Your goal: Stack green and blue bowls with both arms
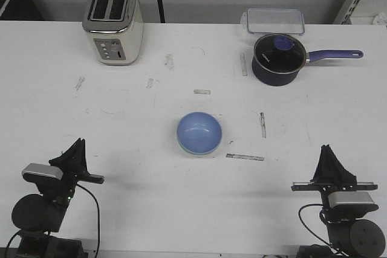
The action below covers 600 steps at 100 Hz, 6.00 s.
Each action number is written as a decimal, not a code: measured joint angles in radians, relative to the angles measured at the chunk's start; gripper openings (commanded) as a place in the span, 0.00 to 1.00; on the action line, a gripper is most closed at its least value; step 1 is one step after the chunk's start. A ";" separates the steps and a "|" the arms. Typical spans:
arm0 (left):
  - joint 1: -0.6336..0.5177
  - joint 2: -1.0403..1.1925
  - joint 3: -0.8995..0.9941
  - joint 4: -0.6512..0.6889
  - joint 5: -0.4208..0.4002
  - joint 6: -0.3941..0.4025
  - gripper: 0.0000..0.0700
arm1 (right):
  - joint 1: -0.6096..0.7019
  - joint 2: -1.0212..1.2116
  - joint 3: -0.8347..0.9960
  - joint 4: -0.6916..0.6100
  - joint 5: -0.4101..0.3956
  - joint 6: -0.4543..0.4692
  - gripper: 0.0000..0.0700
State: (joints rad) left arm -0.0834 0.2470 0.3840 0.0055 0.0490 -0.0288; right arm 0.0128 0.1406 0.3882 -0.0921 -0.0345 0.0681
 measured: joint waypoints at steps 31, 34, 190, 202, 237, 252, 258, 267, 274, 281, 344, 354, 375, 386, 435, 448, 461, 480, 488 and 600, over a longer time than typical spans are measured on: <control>0.000 -0.074 0.000 0.007 0.001 -0.012 0.00 | 0.000 0.000 0.000 0.000 0.000 0.000 0.02; 0.000 -0.076 0.000 0.009 0.000 -0.013 0.00 | 0.000 0.000 0.000 0.000 0.000 0.000 0.02; 0.053 -0.243 -0.350 0.163 -0.069 0.021 0.00 | 0.000 0.000 0.000 0.000 0.000 0.000 0.02; 0.055 -0.242 -0.350 0.161 -0.069 0.032 0.00 | 0.000 0.000 0.000 0.000 0.000 0.000 0.02; 0.057 -0.242 -0.350 0.160 -0.053 0.064 0.00 | 0.000 0.000 0.000 0.000 0.000 0.000 0.02; 0.057 -0.242 -0.350 0.161 -0.050 0.065 0.00 | 0.000 0.000 0.000 0.000 0.000 0.000 0.02; 0.057 -0.242 -0.350 0.160 -0.050 0.064 0.00 | 0.000 0.000 0.000 0.000 0.000 0.000 0.02; 0.057 -0.242 -0.350 0.160 -0.050 0.065 0.00 | 0.000 0.000 0.000 0.000 0.000 0.000 0.02; 0.057 -0.242 -0.350 0.161 -0.050 0.065 0.00 | 0.000 0.000 0.000 0.000 0.000 0.000 0.02; 0.057 -0.242 -0.350 0.161 -0.050 0.065 0.00 | 0.000 0.000 0.000 0.000 0.000 0.000 0.02; 0.057 -0.242 -0.350 0.160 -0.050 0.065 0.00 | 0.000 0.000 0.000 0.000 0.000 0.000 0.02; 0.057 -0.242 -0.350 0.160 -0.050 0.065 0.00 | 0.000 0.000 0.000 0.000 0.000 0.000 0.02; 0.057 -0.242 -0.350 0.160 -0.050 0.065 0.00 | 0.000 0.000 0.000 0.000 0.001 0.000 0.02; 0.057 -0.242 -0.350 0.161 -0.050 0.065 0.00 | 0.000 -0.012 0.000 -0.018 0.008 0.000 0.02; 0.057 -0.242 -0.350 0.163 -0.050 0.065 0.00 | 0.000 -0.138 -0.243 -0.022 0.008 -0.004 0.02; 0.057 -0.242 -0.350 0.163 -0.050 0.065 0.00 | 0.000 -0.138 -0.294 0.026 0.008 -0.006 0.02; 0.057 -0.242 -0.350 0.163 -0.050 0.065 0.00 | 0.000 -0.138 -0.369 0.158 0.005 -0.008 0.02; 0.057 -0.242 -0.350 0.163 -0.050 0.065 0.00 | 0.000 -0.139 -0.374 0.156 0.008 -0.009 0.02; 0.057 -0.242 -0.350 0.163 -0.050 0.065 0.00 | 0.000 -0.139 -0.374 0.155 0.008 -0.009 0.02; 0.057 -0.242 -0.350 0.163 -0.050 0.065 0.00 | 0.000 -0.139 -0.374 0.155 0.008 -0.009 0.02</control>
State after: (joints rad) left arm -0.0265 0.0051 0.0341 0.1684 -0.0013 0.0360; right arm 0.0128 0.0013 0.0143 0.0631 -0.0265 0.0593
